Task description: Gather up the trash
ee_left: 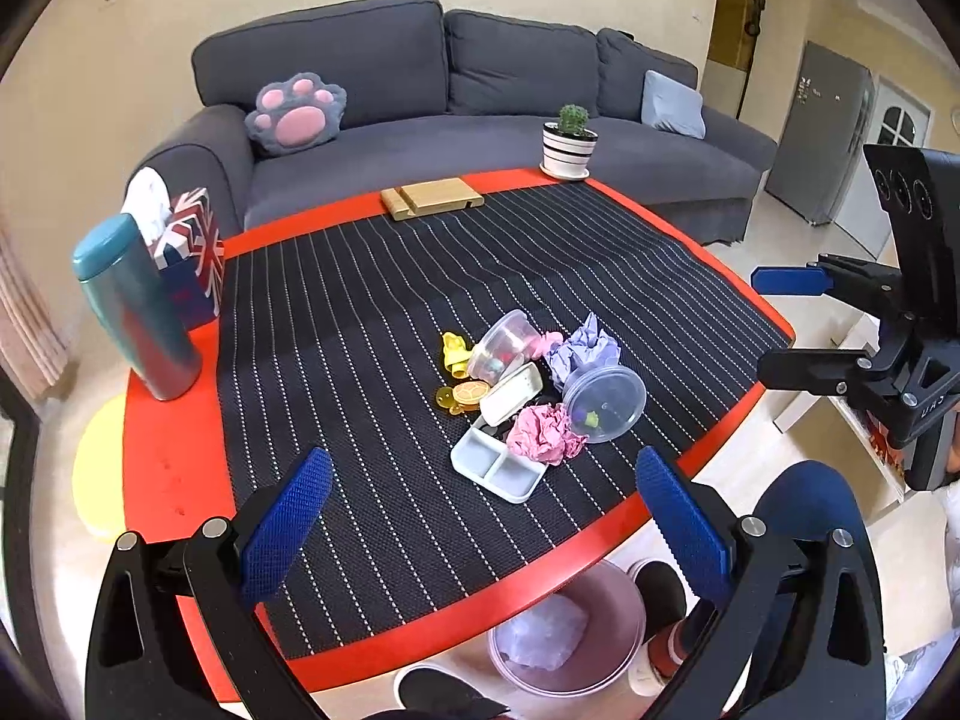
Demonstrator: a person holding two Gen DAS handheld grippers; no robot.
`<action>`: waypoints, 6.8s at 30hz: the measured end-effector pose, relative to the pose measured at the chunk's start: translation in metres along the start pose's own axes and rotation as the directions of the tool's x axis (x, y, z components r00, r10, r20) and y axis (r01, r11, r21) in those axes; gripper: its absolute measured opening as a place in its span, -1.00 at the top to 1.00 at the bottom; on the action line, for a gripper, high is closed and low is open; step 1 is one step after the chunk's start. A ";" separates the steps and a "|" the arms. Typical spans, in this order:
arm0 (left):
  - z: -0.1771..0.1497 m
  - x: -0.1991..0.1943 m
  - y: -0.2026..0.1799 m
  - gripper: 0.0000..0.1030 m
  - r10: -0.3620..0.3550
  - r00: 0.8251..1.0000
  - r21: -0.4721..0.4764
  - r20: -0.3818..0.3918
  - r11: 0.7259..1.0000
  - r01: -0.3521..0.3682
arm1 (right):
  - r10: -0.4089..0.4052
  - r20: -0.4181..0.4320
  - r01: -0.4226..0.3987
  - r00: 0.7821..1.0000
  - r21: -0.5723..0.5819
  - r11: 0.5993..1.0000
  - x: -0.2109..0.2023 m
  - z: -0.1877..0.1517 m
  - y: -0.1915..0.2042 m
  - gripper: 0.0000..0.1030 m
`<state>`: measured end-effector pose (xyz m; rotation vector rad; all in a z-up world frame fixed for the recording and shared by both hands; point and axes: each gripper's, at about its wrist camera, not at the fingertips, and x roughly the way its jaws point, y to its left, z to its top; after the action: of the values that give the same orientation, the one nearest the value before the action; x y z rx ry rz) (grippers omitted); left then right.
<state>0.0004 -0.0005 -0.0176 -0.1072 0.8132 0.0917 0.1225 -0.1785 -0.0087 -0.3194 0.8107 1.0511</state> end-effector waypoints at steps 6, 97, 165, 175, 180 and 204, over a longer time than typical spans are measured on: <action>-0.001 0.000 0.000 -0.89 -0.005 1.000 -0.001 0.009 1.000 0.005 | 0.000 0.000 0.000 1.000 0.000 1.000 0.001 -0.001 0.000 -0.94; 0.014 0.097 -0.031 -0.48 -0.087 0.973 0.081 -0.214 0.991 0.106 | 0.029 -0.076 -0.028 0.997 0.012 1.000 0.028 -0.004 -0.050 0.83; -0.044 -0.007 -0.057 -0.76 -0.199 0.977 0.055 -0.079 0.978 0.203 | 0.108 -0.057 -0.112 0.993 -0.066 0.992 -0.038 -0.063 0.032 0.83; -0.047 -0.011 -0.050 -0.83 -0.181 0.981 0.037 -0.075 0.982 0.184 | 0.114 -0.064 -0.118 0.991 -0.066 0.991 -0.036 -0.065 0.034 0.83; -0.048 -0.014 -0.047 -0.83 -0.184 0.980 0.027 -0.072 0.982 0.186 | 0.118 -0.067 -0.122 0.991 -0.066 0.990 -0.034 -0.066 0.034 0.83; -0.051 -0.024 -0.037 -0.83 -0.179 0.982 0.012 -0.063 0.984 0.180 | 0.093 -0.080 -0.098 0.992 -0.069 0.993 -0.023 -0.065 0.041 -0.87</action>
<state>-0.0477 -0.0444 -0.0329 -0.1670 0.8627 -0.0900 0.0535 -0.2119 -0.0304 -0.3884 0.8644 1.1658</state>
